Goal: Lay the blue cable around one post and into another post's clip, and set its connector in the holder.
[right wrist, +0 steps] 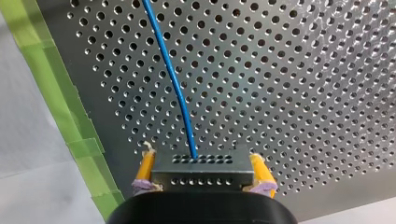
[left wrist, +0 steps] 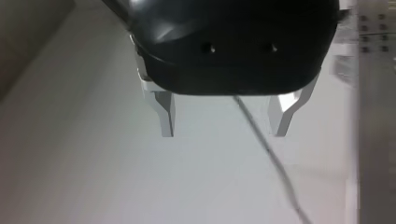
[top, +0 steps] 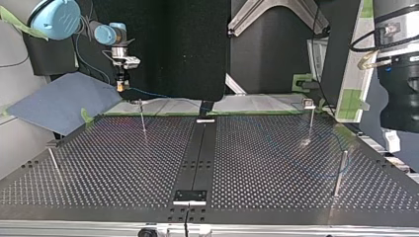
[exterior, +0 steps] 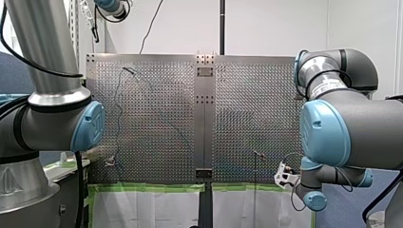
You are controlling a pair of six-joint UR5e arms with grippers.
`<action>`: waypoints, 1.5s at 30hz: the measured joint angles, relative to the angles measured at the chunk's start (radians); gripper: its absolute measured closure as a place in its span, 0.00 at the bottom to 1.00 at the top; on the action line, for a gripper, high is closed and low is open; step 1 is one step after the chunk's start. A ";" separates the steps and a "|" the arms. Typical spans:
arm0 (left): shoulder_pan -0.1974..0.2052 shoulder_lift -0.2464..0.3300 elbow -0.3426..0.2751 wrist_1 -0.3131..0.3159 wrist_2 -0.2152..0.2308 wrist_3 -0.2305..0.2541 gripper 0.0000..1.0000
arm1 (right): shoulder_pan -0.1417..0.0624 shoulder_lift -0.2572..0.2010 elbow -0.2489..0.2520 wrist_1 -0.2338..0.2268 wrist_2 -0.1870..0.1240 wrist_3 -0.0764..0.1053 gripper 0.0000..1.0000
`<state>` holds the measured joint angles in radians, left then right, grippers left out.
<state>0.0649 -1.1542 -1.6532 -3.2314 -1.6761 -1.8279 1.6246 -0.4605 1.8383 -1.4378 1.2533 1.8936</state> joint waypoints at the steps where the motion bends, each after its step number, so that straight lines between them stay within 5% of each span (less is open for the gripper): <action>1: 0.000 -0.006 -0.007 -0.008 -0.001 0.002 0.00 | 0.000 0.000 0.000 0.000 0.000 0.000 1.00; 15: -0.002 -0.120 -0.043 -0.140 -0.001 0.014 0.00 | 0.002 0.000 0.000 0.006 0.000 -0.008 1.00; 45: 0.012 -0.168 -0.014 -0.394 0.019 -0.005 0.00 | 0.006 0.000 0.000 0.008 0.001 -0.011 1.00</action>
<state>0.0767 -1.3221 -1.6669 -3.6256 -1.6569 -1.8330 1.6309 -0.4605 1.8386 -1.4293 1.2539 1.8826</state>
